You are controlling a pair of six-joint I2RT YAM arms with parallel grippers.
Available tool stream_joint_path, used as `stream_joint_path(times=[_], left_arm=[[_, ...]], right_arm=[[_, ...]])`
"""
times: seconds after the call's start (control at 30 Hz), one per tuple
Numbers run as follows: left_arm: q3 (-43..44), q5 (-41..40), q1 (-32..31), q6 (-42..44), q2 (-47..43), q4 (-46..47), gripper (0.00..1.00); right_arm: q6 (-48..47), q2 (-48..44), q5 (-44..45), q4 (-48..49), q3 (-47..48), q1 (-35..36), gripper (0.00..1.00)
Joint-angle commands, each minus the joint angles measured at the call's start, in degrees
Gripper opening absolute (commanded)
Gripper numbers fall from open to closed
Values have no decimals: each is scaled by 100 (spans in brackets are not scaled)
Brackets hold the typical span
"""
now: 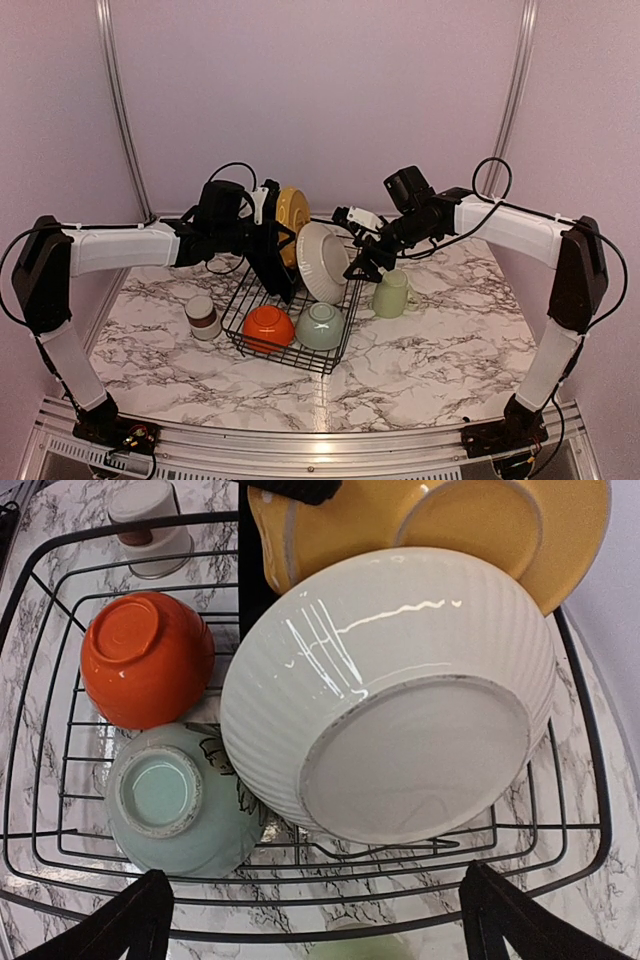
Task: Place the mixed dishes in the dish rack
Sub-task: Insert the plate into the dish rack.
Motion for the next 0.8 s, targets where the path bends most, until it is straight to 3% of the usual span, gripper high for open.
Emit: stream_joint_path(times=[0.0, 0.77], left_arm=[[238, 423, -39, 10, -41, 1128, 0], [196, 1046, -41, -476, 734, 1552, 0]], right_arm=[[19, -94, -30, -72, 6, 48, 98], [3, 65, -72, -145, 71, 44, 98]])
